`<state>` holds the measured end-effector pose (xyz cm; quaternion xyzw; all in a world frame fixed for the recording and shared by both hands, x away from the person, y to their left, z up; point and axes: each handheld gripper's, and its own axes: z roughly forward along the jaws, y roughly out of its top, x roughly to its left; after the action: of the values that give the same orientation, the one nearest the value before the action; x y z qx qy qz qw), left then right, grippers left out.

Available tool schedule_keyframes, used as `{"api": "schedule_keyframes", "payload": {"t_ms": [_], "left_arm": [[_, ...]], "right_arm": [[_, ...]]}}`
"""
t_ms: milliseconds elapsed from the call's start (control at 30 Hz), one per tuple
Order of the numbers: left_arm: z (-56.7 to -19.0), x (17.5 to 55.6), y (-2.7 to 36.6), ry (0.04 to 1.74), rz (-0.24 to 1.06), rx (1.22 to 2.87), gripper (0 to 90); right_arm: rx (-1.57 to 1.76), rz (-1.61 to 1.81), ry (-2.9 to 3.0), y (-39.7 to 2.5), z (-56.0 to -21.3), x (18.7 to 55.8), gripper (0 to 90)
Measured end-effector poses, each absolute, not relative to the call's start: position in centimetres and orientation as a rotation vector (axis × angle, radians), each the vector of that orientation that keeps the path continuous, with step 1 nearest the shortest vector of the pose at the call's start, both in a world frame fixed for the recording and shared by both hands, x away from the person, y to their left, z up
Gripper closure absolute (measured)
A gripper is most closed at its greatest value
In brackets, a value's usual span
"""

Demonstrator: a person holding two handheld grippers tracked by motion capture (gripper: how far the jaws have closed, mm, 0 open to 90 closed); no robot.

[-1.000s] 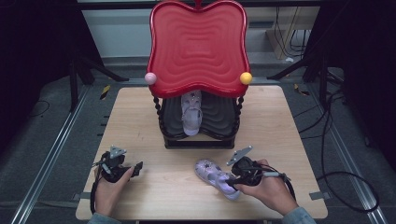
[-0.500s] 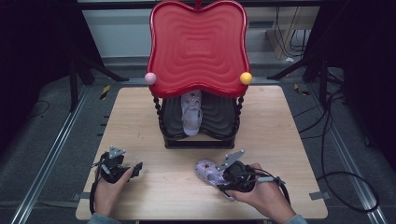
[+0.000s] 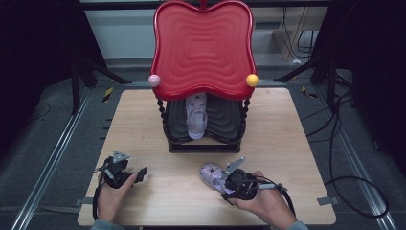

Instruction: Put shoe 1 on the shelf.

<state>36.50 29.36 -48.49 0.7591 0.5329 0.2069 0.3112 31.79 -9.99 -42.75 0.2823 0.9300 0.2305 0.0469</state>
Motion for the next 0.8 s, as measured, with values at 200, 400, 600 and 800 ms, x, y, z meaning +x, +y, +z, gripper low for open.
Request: {"api": "schedule_keyframes", "payload": {"t_ms": [200, 400, 600, 800], "left_arm": [[-48.5, 36.5, 29.3, 1.408, 0.547, 2.004, 14.4], [-48.5, 36.5, 29.3, 1.41, 0.543, 2.006, 14.5], [-48.5, 36.5, 29.3, 1.406, 0.544, 2.008, 14.5], [-48.5, 36.5, 29.2, 1.404, 0.546, 2.009, 14.6]], "right_arm": [[0.884, 0.685, 2.844, -10.0, -43.6, 32.1, 63.6], [0.91, 0.654, 2.862, -9.8, -44.7, 32.5, 66.4], [0.924, 0.625, 2.883, -9.7, -45.4, 32.7, 72.9], [0.924, 0.624, 2.9, -9.6, -45.6, 32.9, 79.7]]}}
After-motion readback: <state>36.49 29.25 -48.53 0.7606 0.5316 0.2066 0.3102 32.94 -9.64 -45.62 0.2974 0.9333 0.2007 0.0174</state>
